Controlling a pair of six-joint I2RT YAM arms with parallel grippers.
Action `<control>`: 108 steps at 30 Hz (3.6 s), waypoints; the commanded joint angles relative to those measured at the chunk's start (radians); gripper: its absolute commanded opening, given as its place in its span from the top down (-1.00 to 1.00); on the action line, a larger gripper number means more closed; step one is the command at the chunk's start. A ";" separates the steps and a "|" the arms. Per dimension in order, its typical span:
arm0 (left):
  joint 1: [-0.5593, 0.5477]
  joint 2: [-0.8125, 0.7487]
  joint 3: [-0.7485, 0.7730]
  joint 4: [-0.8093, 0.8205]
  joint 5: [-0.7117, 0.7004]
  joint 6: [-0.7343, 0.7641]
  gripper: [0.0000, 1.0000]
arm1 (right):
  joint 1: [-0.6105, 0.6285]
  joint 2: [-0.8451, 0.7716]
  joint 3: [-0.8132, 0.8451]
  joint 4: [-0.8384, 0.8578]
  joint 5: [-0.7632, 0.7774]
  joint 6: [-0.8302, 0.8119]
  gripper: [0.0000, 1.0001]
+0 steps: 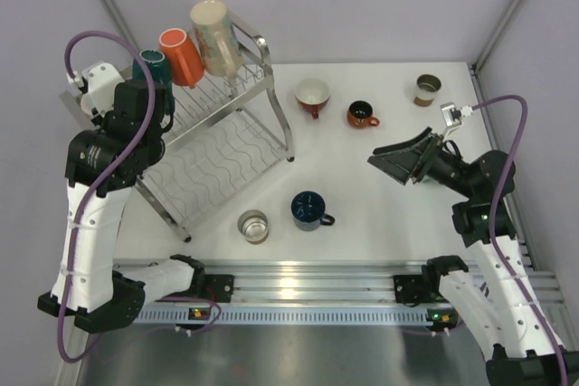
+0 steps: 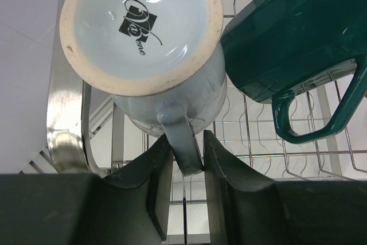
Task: Load the cups into the dish rack
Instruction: Place the cup upside down on the dish rack, then grab a cup with the right arm
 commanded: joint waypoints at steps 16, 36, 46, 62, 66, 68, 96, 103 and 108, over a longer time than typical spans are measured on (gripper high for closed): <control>-0.001 0.033 0.132 0.093 0.039 0.074 0.03 | -0.012 -0.008 0.045 -0.001 0.017 -0.028 -0.98; -0.001 0.084 0.165 0.565 0.336 0.402 0.09 | -0.012 0.042 0.080 -0.043 0.040 -0.080 -0.98; -0.001 0.116 0.052 0.790 0.324 0.522 0.33 | -0.012 0.071 0.103 -0.093 0.055 -0.145 -0.98; 0.000 0.110 -0.077 0.824 0.202 0.545 1.00 | -0.012 0.090 0.076 -0.076 0.077 -0.152 -0.98; 0.000 0.111 -0.062 0.773 0.151 0.534 1.00 | -0.012 0.091 0.082 -0.090 0.075 -0.165 -0.98; 0.000 0.108 -0.040 0.745 0.093 0.525 1.00 | -0.012 0.094 0.087 -0.095 0.077 -0.169 -0.98; 0.008 0.053 0.032 0.748 0.346 0.478 0.94 | -0.012 0.096 0.053 -0.078 0.080 -0.175 -0.98; 0.009 0.056 0.012 0.750 0.664 0.427 0.47 | -0.012 0.096 0.068 -0.134 0.088 -0.227 -0.99; 0.006 0.081 -0.034 0.751 0.836 0.386 0.11 | -0.012 0.084 0.102 -0.227 0.120 -0.284 -0.98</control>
